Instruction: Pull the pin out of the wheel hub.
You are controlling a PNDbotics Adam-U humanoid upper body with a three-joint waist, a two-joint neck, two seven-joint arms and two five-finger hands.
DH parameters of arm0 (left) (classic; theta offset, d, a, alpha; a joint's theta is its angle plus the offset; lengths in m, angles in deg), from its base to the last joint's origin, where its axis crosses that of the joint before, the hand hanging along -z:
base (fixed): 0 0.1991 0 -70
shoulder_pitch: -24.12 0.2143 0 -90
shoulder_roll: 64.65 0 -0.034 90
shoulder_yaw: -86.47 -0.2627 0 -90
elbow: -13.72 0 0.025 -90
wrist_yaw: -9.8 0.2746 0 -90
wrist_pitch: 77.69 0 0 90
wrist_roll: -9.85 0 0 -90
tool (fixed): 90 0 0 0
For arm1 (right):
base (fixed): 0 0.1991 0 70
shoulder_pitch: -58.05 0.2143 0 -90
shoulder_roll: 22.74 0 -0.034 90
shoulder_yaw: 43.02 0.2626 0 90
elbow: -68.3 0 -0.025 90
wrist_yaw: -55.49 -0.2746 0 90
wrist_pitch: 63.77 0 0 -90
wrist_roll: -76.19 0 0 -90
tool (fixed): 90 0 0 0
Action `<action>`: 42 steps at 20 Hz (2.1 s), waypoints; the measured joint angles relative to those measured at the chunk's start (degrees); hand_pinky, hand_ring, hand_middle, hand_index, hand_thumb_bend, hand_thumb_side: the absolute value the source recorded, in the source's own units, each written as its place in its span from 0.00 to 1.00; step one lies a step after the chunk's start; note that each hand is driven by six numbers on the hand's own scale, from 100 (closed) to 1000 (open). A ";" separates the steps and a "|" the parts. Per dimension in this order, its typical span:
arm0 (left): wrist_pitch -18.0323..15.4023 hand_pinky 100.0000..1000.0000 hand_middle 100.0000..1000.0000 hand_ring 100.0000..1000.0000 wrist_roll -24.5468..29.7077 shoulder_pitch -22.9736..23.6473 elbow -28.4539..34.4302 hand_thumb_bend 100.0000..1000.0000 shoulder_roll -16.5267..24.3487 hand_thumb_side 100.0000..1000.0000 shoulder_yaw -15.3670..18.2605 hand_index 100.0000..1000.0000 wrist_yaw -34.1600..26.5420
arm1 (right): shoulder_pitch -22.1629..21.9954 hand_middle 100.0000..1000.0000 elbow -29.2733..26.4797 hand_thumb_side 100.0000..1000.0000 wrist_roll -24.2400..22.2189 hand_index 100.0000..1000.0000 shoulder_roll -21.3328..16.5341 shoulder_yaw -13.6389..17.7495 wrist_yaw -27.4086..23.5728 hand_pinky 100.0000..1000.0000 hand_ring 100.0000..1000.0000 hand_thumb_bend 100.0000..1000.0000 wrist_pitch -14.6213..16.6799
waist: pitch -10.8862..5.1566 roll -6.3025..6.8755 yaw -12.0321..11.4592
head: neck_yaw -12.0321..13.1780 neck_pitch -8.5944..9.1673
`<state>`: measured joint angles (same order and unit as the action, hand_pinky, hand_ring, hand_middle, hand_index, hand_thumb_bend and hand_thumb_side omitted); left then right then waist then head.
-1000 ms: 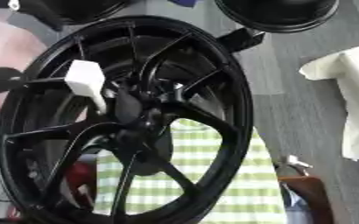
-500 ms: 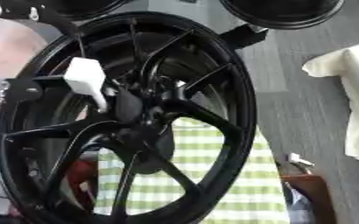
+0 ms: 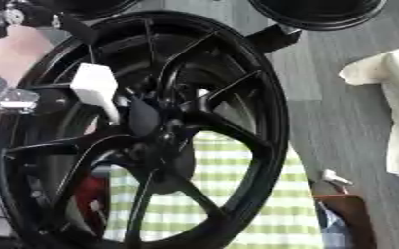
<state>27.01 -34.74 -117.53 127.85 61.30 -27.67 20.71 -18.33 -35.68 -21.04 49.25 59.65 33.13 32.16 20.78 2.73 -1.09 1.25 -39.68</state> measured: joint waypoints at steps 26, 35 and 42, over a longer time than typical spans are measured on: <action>-4.74 1.00 0.89 0.99 2.05 1.98 -1.51 0.36 -0.55 0.55 -0.01 0.96 8.31 | 0.45 0.63 0.38 0.65 -0.89 0.57 1.27 -0.34 0.02 1.00 0.79 0.00 -0.91 | 1.54 0.61 0.67 | -1.94 4.89; -6.88 0.98 0.80 0.94 1.67 2.23 -4.47 0.28 -1.50 0.51 -0.02 0.92 10.26 | 0.47 0.63 0.72 0.66 -1.16 0.57 1.65 -0.37 0.11 1.00 0.79 0.00 -1.18 | 2.09 0.52 0.75 | -1.86 5.13; -8.90 0.98 0.80 0.90 1.98 2.23 -4.68 0.20 -1.54 0.49 -0.04 0.88 8.37 | 0.49 0.63 0.96 0.67 -1.35 0.57 2.02 -0.38 0.45 1.00 0.79 0.00 -1.46 | 2.30 0.51 0.77 | -1.83 5.15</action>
<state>18.11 -32.76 -115.30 123.17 59.76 -27.71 29.08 -17.84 -34.72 -22.39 51.27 59.27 33.59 30.70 23.08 3.24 -0.32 -0.59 -34.53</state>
